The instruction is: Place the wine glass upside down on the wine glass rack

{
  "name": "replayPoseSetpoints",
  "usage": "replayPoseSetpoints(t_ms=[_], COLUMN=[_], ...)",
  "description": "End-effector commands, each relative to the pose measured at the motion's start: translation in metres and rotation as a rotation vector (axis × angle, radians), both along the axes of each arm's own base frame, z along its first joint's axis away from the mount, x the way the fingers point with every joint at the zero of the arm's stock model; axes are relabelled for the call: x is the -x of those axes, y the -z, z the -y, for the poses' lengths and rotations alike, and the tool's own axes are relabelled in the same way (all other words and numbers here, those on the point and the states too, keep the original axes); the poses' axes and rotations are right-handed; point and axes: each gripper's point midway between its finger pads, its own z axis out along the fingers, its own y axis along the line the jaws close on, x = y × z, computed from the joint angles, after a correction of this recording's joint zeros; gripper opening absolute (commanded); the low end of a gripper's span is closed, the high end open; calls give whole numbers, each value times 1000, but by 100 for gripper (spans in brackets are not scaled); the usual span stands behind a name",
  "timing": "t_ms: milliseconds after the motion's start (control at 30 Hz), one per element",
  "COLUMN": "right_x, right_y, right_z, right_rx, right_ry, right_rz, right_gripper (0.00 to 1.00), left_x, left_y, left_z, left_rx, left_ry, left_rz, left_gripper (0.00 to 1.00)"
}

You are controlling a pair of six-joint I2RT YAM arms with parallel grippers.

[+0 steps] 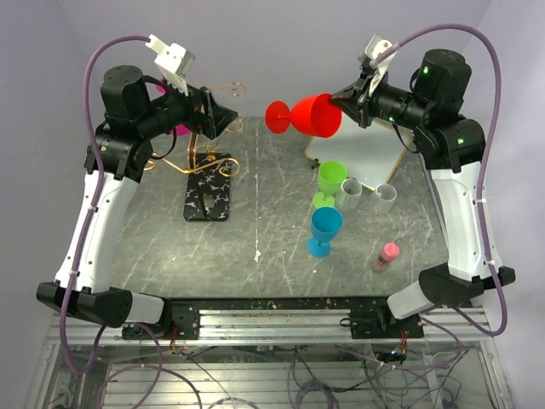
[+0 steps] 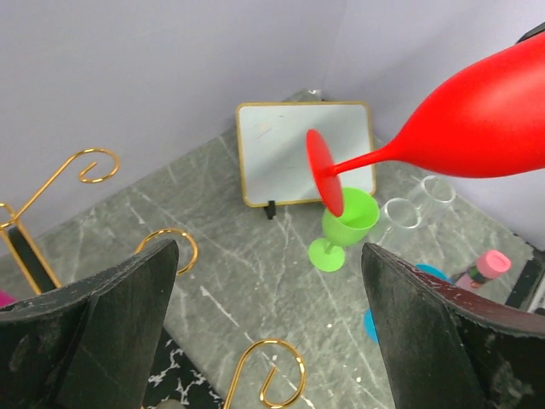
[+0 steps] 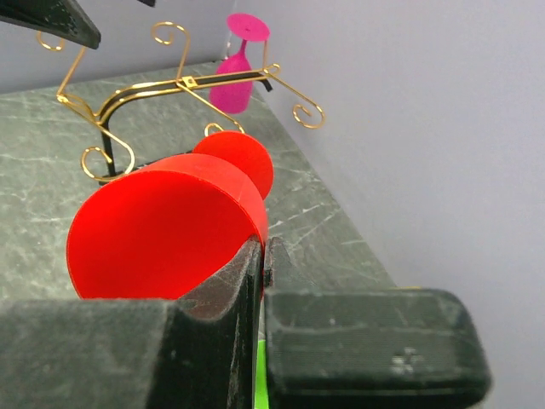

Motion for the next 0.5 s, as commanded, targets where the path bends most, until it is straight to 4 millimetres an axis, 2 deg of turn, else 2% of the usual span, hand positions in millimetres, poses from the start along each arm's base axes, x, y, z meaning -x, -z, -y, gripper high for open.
replayPoseSetpoints(t_ms=[0, 233, 467], right_x=[7, 8, 10], right_y=[-20, -22, -23], right_z=[-9, -18, -25], right_rx=[-68, -102, -114], right_ry=[-64, -113, -162], right_rz=[18, -7, -13], right_gripper=[0, 0, 0], left_x=[14, 12, -1], left_y=[-29, -19, 10], left_z=[18, 38, 52], left_rx=[97, 249, 295], left_ry=[108, 197, 198], left_rz=[36, -117, -246], left_gripper=[98, 96, 91])
